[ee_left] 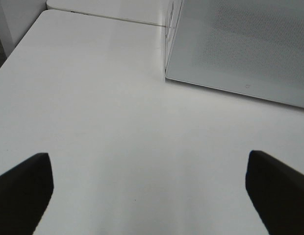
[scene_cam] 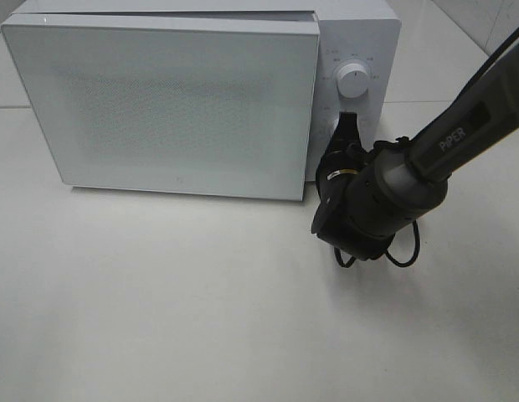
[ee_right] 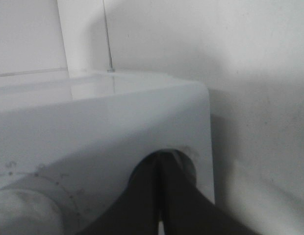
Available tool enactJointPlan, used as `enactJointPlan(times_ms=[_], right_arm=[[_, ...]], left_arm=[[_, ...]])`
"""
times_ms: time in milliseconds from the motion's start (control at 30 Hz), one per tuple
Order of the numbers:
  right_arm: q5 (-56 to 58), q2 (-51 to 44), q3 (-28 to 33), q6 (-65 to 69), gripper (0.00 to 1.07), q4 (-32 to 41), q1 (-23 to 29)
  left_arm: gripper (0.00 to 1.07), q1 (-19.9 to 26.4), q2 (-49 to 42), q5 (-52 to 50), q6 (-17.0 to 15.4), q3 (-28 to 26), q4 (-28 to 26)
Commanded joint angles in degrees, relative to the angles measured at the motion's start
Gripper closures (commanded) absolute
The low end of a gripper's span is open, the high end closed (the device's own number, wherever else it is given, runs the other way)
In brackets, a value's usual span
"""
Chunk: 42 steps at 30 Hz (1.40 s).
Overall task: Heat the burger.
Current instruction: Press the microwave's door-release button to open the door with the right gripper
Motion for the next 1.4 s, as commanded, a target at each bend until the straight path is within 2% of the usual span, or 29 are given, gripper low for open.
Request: enactJointPlan(times_ms=[33, 1033, 1400], right_arm=[[-10.1, -0.1, -6.1, -1.7, 1.07, -8.0, -3.3], [-1.5, -0.8, -5.6, -3.5, 1.07, -7.6, -2.9], [0.9, -4.2, 1.0, -3.5, 1.07, -7.7, -0.6]], left_arm=[[0.07, 0.2, -1.0, -0.2, 0.2, -0.1, -0.5], [0.07, 0.2, -1.0, -0.2, 0.2, -0.1, -0.5], [0.07, 0.2, -1.0, -0.2, 0.2, -0.1, -0.5]])
